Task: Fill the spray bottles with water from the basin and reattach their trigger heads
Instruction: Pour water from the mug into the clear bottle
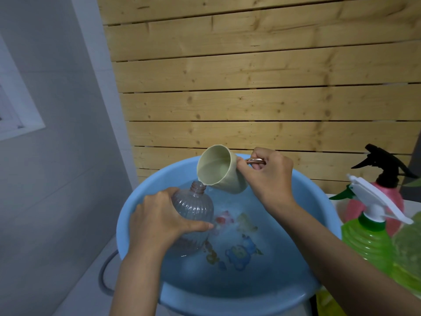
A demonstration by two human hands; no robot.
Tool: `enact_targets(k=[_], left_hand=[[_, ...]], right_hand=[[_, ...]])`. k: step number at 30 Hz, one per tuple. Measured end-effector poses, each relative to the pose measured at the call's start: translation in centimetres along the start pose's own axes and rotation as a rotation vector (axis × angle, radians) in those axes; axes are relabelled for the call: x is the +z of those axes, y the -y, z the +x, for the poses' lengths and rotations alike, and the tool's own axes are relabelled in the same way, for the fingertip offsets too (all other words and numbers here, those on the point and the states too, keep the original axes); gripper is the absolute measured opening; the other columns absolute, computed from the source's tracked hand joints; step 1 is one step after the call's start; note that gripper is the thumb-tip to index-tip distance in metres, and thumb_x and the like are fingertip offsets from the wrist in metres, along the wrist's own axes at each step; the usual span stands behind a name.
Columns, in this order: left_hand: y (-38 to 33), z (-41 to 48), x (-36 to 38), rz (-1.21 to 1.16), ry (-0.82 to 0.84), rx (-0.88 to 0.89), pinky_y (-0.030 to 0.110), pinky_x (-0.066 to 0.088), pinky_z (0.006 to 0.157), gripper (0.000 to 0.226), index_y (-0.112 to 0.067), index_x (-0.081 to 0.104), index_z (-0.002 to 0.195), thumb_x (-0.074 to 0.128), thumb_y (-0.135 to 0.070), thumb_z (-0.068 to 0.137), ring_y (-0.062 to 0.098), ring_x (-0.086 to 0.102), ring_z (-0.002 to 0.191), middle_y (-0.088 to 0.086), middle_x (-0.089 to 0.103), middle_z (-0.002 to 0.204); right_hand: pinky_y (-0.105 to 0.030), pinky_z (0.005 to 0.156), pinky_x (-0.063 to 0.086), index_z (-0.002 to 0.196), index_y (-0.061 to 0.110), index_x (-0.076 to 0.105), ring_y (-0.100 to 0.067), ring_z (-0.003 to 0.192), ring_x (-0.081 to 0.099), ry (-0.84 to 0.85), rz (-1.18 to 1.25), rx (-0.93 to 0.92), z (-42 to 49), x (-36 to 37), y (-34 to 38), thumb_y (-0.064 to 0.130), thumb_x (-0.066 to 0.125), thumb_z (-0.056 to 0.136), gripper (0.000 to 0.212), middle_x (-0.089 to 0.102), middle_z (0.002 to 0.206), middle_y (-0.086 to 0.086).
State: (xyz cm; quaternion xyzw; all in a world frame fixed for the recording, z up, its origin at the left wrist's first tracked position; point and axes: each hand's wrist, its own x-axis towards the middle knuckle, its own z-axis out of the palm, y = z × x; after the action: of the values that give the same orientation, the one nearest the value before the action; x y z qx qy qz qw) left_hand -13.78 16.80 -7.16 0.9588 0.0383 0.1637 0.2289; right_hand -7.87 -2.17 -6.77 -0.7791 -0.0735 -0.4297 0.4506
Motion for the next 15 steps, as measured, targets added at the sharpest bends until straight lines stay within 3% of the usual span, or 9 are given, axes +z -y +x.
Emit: enact_targets(k=[11, 15], left_hand=[[-0.06, -0.06, -0.01, 0.000, -0.001, 0.008, 0.026, 0.037, 0.068, 0.078, -0.033, 0.064, 0.102, 0.082, -0.069, 0.036, 0.018, 0.058, 0.098, -0.020, 0.045, 0.071], [0.14, 0.04, 0.14, 0.005, -0.002, 0.006, 0.027, 0.039, 0.067, 0.077, -0.034, 0.064, 0.100, 0.081, -0.071, 0.034, 0.017, 0.059, 0.095, -0.017, 0.053, 0.077]], right_hand=[[-0.017, 0.053, 0.028, 0.050, 0.010, 0.036, -0.009, 0.055, 0.033, -0.017, -0.047, -0.082, -0.09, -0.02, -0.14, 0.013, 0.073, 0.075, 0.044, 0.031, 0.044, 0.009], [-0.015, 0.054, 0.028, 0.050, 0.013, 0.034, -0.013, 0.057, 0.031, -0.024, -0.046, -0.108, -0.13, -0.05, -0.09, 0.012, 0.072, 0.075, 0.046, 0.031, 0.044, 0.009]])
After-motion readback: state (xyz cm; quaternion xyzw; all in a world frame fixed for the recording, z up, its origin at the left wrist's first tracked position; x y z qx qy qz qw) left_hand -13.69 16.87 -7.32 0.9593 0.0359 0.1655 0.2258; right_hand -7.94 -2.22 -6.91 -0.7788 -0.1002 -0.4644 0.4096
